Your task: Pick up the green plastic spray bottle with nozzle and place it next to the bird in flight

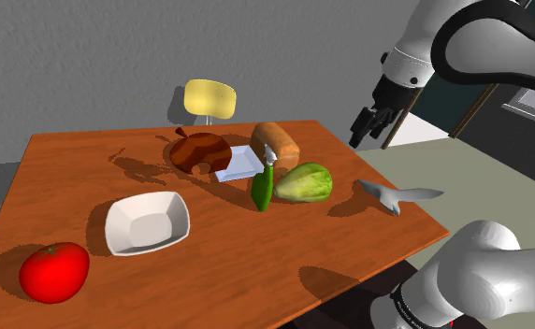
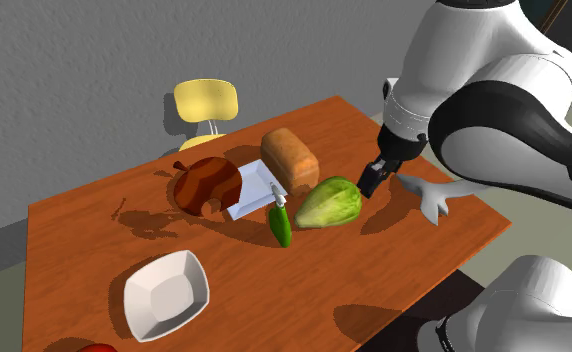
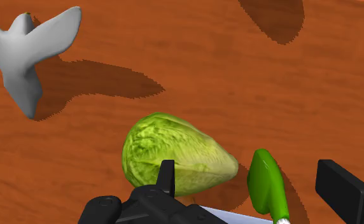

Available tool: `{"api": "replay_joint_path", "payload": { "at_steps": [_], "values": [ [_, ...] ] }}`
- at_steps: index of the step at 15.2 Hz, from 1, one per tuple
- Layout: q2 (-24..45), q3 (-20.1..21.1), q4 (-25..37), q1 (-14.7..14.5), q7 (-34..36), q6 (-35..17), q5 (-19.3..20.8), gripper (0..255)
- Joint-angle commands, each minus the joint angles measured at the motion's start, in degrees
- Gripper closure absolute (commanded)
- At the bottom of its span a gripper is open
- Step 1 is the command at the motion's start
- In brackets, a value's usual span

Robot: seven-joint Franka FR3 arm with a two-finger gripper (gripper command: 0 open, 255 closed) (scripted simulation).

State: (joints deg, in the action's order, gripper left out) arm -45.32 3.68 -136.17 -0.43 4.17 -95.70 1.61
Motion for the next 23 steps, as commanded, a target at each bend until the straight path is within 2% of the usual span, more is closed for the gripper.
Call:
{"api": "replay_joint_path", "payload": {
  "at_steps": [1,10,20,21,23],
  "values": [
    [0.0,0.0,0.0,0.0,0.0,0.0,0.0,0],
    [19.4,4.6,6.4,0.7,9.1,-10.1,-3.0,0],
    [42.7,7.8,20.4,1.0,18.7,-16.4,-2.9,0],
    [44.6,7.9,21.9,0.9,19.4,-16.6,-2.8,0],
    [44.9,7.9,20.7,0.9,19.4,-18.1,-2.7,0]
  ]
}}
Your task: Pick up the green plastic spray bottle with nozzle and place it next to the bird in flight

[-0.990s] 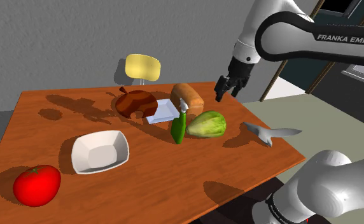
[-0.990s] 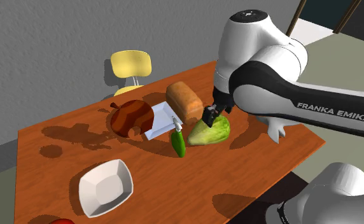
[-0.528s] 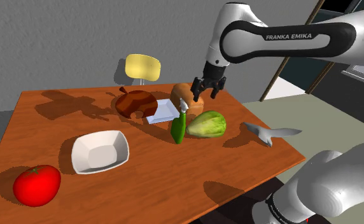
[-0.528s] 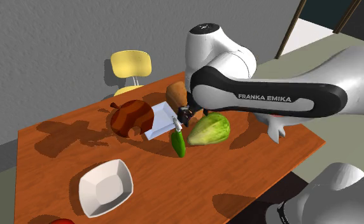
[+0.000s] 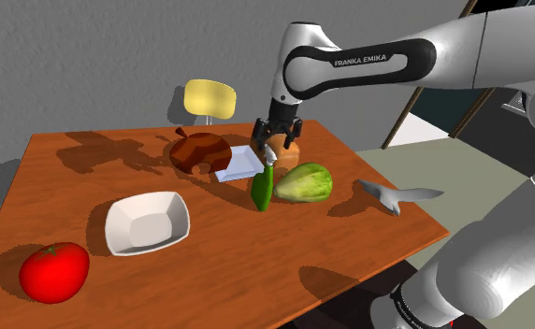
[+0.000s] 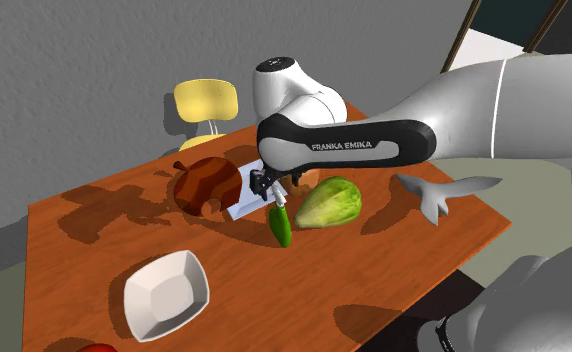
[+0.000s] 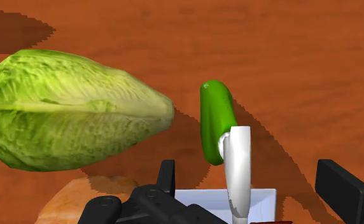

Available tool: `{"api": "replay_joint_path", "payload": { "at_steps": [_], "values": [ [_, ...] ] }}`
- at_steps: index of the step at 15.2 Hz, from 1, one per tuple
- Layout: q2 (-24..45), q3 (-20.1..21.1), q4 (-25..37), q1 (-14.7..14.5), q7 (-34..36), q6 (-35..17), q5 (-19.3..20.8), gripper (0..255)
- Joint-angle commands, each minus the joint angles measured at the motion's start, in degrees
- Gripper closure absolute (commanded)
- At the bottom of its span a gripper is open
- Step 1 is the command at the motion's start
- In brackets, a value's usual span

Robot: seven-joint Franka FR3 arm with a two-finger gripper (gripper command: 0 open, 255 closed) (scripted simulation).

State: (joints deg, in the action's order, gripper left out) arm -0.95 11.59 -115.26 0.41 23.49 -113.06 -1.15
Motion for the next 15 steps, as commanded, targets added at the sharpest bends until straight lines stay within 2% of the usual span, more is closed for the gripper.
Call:
{"api": "replay_joint_path", "payload": {
  "at_steps": [1,6,13,14,15],
  "values": [
    [0.8,0.0,-0.8,0.0,0.2,-1.5,0.1,0],
    [1.8,0.1,-3.2,-0.1,0.3,-4.9,0.3,0],
    [1.8,0.1,-3.1,0.0,0.3,-4.9,0.3,0],
    [1.8,0.1,-3.1,0.0,0.3,-4.9,0.3,255],
    [1.8,0.1,-3.1,0.0,0.3,-4.9,0.3,255]
  ]
}}
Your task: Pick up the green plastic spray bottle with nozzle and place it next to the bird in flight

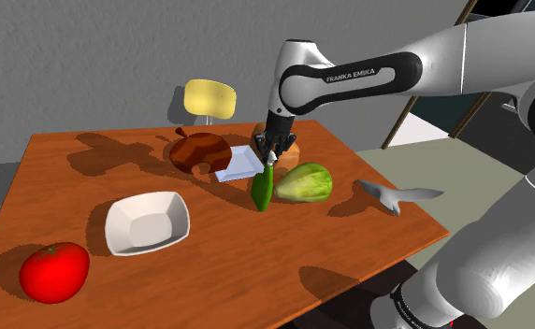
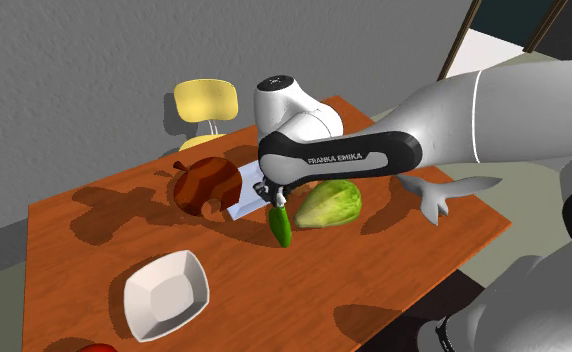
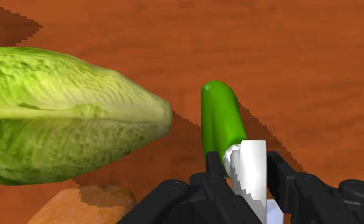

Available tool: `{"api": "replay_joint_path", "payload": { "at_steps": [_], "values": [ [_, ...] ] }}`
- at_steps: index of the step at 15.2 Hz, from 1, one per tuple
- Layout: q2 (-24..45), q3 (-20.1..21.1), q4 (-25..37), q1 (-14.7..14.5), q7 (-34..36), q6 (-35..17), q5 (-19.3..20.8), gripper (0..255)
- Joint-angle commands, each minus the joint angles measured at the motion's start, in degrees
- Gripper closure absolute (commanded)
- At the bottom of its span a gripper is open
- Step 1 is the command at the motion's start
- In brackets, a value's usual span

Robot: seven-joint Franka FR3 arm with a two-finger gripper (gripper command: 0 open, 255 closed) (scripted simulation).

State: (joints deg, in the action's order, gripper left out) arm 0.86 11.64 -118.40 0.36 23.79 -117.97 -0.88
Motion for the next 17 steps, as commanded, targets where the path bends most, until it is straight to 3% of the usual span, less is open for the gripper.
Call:
{"api": "replay_joint_path", "payload": {
  "at_steps": [1,8,17],
  "values": [
    [0.0,0.0,0.0,0.0,0.0,0.0,0.0,255],
    [0.0,0.0,0.0,0.0,0.0,0.0,0.0,255],
    [-2.0,-0.1,4.7,0.1,-0.2,6.7,-0.4,255]
  ]
}}
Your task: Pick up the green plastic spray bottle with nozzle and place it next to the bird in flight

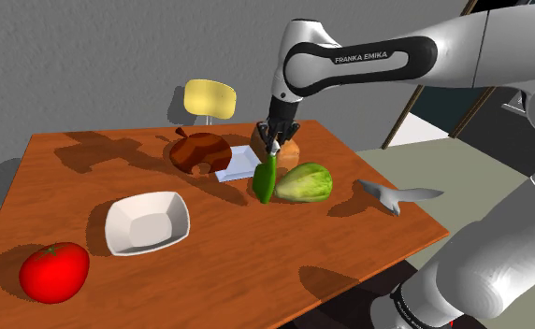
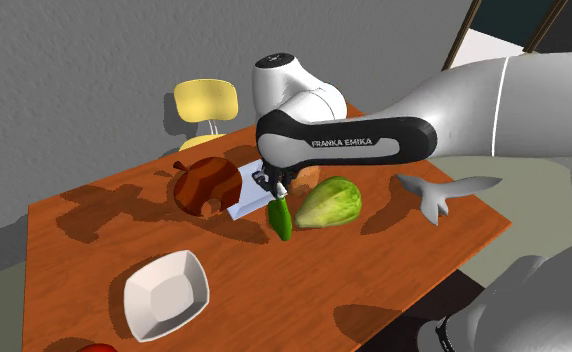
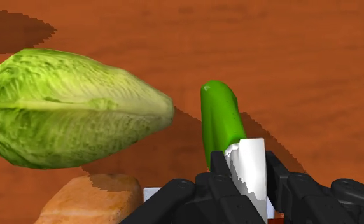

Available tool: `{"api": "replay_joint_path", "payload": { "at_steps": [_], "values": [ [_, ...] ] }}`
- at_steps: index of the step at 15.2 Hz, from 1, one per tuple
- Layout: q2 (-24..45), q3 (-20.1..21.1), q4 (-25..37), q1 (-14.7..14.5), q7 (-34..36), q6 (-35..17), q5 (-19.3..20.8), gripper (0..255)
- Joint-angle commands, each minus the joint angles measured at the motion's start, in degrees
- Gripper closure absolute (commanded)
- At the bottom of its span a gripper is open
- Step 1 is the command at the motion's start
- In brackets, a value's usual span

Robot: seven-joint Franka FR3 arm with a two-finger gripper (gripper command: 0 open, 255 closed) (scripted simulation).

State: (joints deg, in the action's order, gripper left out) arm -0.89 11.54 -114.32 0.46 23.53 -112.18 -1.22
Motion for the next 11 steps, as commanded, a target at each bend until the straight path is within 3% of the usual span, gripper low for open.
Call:
{"api": "replay_joint_path", "payload": {
  "at_steps": [1,11],
  "values": [
    [-0.4,0.0,1.2,0.0,0.0,1.7,-0.1,255],
    [-1.4,-0.1,7.8,0.0,0.0,9.2,-0.2,255]
  ]
}}
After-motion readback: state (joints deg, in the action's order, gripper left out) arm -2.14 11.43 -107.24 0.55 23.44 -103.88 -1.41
